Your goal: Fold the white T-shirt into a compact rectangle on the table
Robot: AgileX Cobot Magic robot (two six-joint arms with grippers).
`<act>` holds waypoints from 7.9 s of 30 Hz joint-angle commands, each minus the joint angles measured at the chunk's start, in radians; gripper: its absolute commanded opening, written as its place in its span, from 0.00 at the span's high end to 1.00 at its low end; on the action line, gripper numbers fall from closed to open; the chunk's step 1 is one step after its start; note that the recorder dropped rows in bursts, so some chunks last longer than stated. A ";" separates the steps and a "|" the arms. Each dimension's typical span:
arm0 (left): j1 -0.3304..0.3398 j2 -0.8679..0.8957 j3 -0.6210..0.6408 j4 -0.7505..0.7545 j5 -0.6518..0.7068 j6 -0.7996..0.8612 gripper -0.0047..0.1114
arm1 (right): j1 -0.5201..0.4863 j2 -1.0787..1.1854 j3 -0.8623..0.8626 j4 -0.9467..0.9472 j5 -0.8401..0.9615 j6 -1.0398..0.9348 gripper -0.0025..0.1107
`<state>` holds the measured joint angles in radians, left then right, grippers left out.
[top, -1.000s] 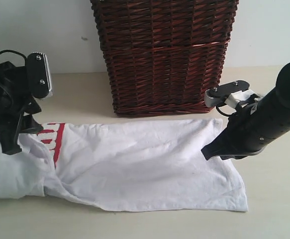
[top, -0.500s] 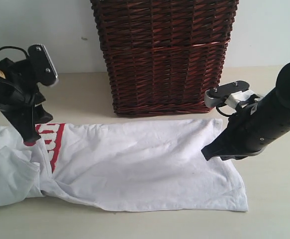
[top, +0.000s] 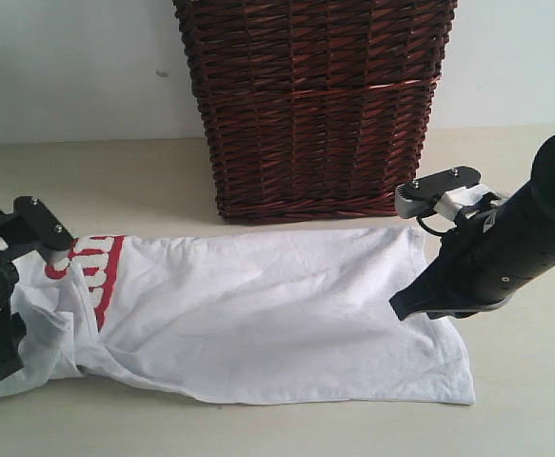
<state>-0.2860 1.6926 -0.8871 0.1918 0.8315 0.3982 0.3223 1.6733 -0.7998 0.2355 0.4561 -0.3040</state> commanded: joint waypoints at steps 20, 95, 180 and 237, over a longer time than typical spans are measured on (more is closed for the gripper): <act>0.007 0.035 0.036 -0.255 -0.090 0.173 0.71 | 0.003 -0.009 0.005 0.013 -0.021 -0.009 0.98; 0.354 0.042 -0.008 0.117 -0.630 -0.298 0.54 | 0.003 -0.009 0.005 0.020 -0.011 -0.026 0.98; 0.188 -0.086 -0.047 -0.340 -0.172 0.468 0.61 | 0.003 -0.009 0.005 0.027 0.017 -0.046 0.98; -0.134 -0.160 0.018 -0.279 -0.132 0.104 0.52 | 0.003 -0.106 0.026 0.088 0.011 -0.092 0.98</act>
<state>-0.4367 1.6121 -0.8649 -0.2383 0.7398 0.8009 0.3223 1.5750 -0.7771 0.3197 0.4760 -0.3838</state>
